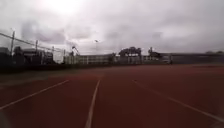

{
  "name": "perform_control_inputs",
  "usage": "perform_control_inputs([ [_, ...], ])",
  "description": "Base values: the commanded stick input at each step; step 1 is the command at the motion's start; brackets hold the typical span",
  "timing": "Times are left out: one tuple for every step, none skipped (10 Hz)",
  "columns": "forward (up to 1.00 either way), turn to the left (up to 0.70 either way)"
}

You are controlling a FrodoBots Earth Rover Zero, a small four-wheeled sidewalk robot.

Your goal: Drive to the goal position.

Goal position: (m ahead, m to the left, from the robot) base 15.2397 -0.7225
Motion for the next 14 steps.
perform_control_inputs([
  [0.50,0.00],
  [0.50,0.00],
  [0.50,0.00],
  [0.50,0.00],
  [0.50,0.00],
  [0.50,0.00],
  [0.50,0.00],
  [0.50,0.00],
  [0.50,0.00],
  [0.50,0.00],
  [0.50,0.00],
  [0.50,0.00],
  [0.50,0.00],
  [0.50,0.00],
])
